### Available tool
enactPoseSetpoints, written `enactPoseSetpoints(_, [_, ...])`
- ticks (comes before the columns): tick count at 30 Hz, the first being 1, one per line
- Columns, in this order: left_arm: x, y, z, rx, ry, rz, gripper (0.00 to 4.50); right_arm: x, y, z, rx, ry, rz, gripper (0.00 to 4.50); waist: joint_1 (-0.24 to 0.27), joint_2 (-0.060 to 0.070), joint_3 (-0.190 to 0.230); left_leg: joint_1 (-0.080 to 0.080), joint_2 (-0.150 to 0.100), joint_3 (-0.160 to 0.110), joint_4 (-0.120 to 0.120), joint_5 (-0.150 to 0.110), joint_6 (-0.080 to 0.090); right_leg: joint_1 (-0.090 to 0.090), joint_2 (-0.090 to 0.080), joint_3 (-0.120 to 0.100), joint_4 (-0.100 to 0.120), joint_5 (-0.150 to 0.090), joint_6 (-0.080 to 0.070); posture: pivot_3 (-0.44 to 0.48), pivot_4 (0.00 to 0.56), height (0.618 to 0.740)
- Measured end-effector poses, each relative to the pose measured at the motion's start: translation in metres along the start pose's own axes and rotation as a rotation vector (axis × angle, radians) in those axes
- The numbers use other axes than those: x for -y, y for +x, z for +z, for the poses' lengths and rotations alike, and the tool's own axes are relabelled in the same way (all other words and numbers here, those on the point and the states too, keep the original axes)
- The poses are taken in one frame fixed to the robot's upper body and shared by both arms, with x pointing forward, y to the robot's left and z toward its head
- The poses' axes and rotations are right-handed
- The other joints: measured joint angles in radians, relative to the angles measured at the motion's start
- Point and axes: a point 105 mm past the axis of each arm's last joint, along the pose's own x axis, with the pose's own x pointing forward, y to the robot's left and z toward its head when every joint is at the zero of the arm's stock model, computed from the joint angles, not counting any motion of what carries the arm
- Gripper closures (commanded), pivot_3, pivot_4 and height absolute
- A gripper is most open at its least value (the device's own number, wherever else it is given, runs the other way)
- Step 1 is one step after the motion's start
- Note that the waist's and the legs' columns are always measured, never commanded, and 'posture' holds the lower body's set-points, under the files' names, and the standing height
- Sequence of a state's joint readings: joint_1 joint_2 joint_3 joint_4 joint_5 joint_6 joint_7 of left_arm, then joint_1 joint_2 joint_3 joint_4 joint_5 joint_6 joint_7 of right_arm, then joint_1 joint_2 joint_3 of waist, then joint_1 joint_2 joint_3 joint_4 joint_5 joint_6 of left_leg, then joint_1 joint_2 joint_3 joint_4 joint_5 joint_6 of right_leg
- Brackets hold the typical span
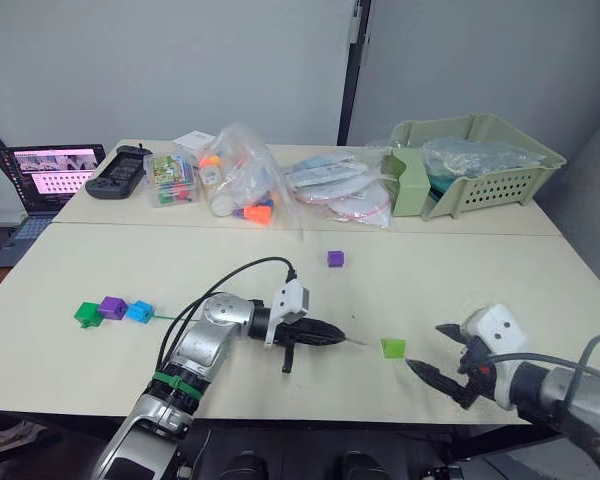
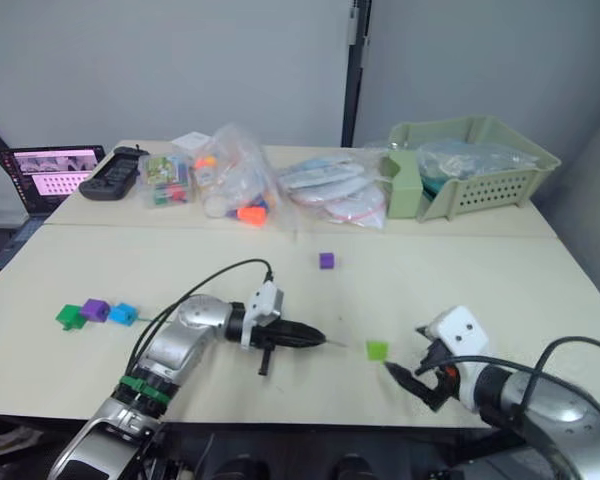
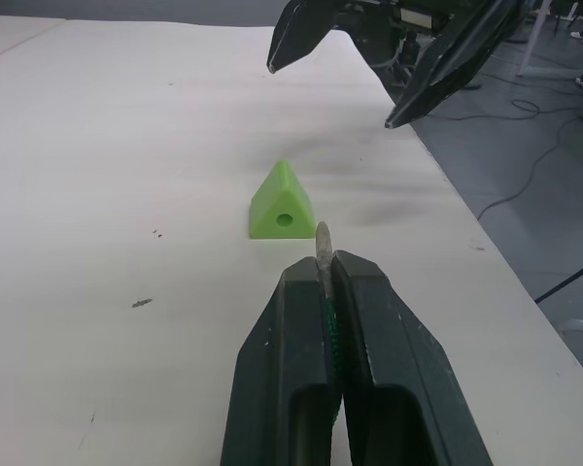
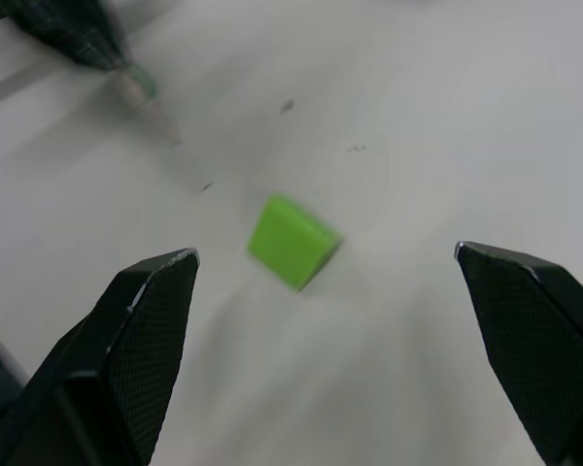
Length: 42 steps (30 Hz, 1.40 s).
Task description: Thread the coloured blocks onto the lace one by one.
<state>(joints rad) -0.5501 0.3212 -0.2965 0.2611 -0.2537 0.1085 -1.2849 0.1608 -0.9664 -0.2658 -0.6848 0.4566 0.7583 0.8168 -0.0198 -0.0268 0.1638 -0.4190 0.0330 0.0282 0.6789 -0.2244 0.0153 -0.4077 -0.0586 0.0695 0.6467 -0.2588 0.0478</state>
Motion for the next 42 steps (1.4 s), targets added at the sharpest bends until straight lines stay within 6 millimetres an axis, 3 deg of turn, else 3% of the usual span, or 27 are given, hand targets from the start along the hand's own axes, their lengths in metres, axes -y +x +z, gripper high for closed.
enactPoseSetpoints(4, [-0.001, 0.001, -0.001, -0.007, 0.002, 0.017, 4.5, 0.019, 0.006, 0.002, -0.095, -0.191, 0.132, 0.04, 0.004, -0.001, 0.0, 0.003, 0.0, 0.0, 0.0, 0.0, 0.0, 0.003, 0.0, -0.001, -0.001, 0.0, 0.0, 0.0, 0.15, 0.733])
enactPoseSetpoints(8, [-0.001, 0.003, -0.001, -0.004, 0.006, 0.03, 4.5, 0.024, 0.021, 0.008, -0.107, -0.281, 0.249, 0.04, 0.008, 0.0, 0.0, 0.002, 0.0, 0.0, -0.001, 0.0, 0.0, 0.003, 0.0, -0.001, -0.001, 0.0, 0.0, 0.0, 0.15, 0.733])
enactPoseSetpoints(15, [-0.005, 0.003, -0.003, -0.003, 0.001, 0.076, 4.5, 0.023, 0.045, -0.005, -0.174, -0.305, 0.414, 0.04, 0.012, 0.0, 0.0, 0.001, 0.0, 0.0, 0.0, 0.0, 0.0, 0.002, -0.001, -0.001, -0.001, 0.0, 0.0, 0.0, 0.15, 0.733])
enactPoseSetpoints(21, [0.0, 0.005, -0.005, 0.008, -0.007, 0.088, 4.5, 0.021, 0.058, -0.002, -0.169, -0.303, 0.463, 0.04, 0.009, 0.0, 0.0, 0.001, 0.0, -0.001, 0.0, 0.0, 0.0, 0.002, -0.001, -0.001, 0.0, 0.0, 0.0, 0.0, 0.15, 0.733])
enactPoseSetpoints(24, [0.001, 0.005, -0.005, 0.006, -0.004, 0.086, 4.5, 0.022, 0.063, -0.008, -0.205, -0.303, 0.467, 0.78, 0.011, 0.0, 0.0, 0.001, 0.0, -0.001, 0.0, 0.0, 0.0, 0.002, -0.001, -0.001, 0.0, 0.0, 0.0, 0.0, 0.15, 0.733])
enactPoseSetpoints(31, [0.003, 0.006, -0.007, 0.003, -0.009, 0.084, 4.5, 0.027, 0.066, -0.007, -0.222, -0.329, 0.446, 3.21, 0.011, 0.0, 0.0, 0.002, 0.0, 0.0, 0.0, 0.0, 0.0, 0.002, -0.001, -0.001, 0.0, 0.0, 0.0, 0.0, 0.15, 0.733])
enactPoseSetpoints(42, [0.005, 0.019, -0.012, 0.007, -0.026, 0.079, 4.5, 0.027, 0.07, -0.005, -0.217, -0.323, 0.447, 3.25, 0.007, 0.0, 0.0, 0.004, 0.0, 0.0, 0.0, 0.0, 0.0, 0.003, -0.001, -0.001, 0.0, 0.0, 0.0, 0.0, 0.15, 0.733])
